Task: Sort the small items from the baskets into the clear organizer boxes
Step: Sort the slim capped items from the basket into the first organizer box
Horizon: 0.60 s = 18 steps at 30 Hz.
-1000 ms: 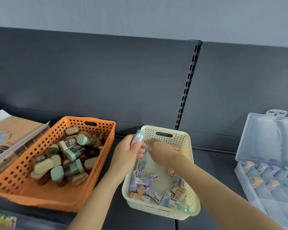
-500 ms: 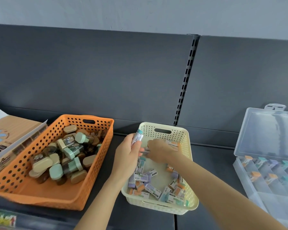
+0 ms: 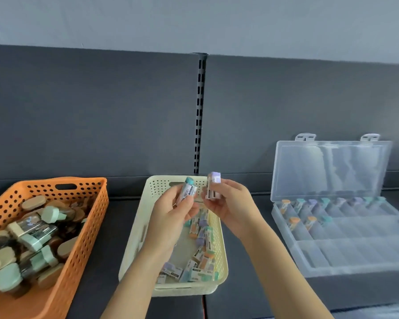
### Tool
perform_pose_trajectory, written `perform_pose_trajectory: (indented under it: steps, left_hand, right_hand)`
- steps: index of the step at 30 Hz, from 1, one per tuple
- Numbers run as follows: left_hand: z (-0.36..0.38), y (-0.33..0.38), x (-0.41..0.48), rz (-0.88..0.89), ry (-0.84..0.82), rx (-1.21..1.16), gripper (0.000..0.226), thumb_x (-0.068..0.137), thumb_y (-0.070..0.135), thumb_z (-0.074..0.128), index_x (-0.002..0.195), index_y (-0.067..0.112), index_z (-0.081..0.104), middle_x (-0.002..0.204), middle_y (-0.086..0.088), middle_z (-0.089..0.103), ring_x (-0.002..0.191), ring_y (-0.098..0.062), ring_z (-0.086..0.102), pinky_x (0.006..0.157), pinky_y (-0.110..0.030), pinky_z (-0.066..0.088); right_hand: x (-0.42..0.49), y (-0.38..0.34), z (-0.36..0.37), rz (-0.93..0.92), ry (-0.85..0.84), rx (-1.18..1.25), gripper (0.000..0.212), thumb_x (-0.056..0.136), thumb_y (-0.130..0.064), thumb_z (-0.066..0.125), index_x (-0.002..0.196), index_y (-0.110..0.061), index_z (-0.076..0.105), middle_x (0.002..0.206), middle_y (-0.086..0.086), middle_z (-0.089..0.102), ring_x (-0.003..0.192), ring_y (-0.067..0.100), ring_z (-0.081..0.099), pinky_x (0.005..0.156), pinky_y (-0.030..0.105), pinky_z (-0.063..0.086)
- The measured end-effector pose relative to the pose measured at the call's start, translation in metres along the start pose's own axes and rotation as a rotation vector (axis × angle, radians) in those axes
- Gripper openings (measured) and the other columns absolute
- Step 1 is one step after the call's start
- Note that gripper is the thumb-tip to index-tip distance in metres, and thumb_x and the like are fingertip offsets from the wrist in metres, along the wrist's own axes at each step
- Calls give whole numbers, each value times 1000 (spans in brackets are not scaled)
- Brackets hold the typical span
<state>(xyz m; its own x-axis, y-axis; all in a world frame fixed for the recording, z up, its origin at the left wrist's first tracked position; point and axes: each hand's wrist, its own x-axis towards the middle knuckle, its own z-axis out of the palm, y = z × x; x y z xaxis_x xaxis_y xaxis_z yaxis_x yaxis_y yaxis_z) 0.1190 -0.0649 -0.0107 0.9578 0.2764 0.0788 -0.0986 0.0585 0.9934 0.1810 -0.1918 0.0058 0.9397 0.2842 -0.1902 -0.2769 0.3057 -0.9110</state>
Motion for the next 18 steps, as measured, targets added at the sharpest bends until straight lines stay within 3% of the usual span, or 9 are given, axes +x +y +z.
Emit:
perform_pose_trajectory:
  steps: [3,6,9,14,18]
  left_hand:
    - [28,-3,1,-15,-53,21,17,92,5,53,99,16,65,83,-3,65,76,-15,60,81,-43,55]
    - [62,-6,2,-56,-75,1,16,91,1,53,100,12,62,88,-6,57,78,-11,56,71,-26,54]
    - [97,-12,2,-72,-71,-12,15,90,-1,53,98,9,59,88,-2,53,79,-8,55,72,-21,53]
    - [174,-19,2,-194,-23,-95,4,95,10,54,96,13,55,87,-4,53,73,-12,58,75,-31,56]
    - [237,-29,2,-255,6,0,6,96,28,53,94,23,56,94,-6,62,87,-19,64,89,-42,53]
  right_hand:
    - [-12,-9,-29,22,78,218,11,88,8,49,95,6,57,91,19,64,82,27,65,68,31,55]
    - [-18,-15,-63,6,155,268,12,87,6,55,99,6,56,100,20,56,84,26,64,67,29,56]
    - [-23,-20,-97,-13,212,270,10,87,0,61,96,2,57,97,16,57,87,27,64,64,28,55]
    - [-31,-41,-170,-43,273,20,16,89,-20,65,94,-5,62,82,7,62,81,20,65,65,28,55]
    - [-33,-63,-241,-85,351,-276,21,85,-27,64,76,-11,53,75,7,45,71,19,41,61,30,37]
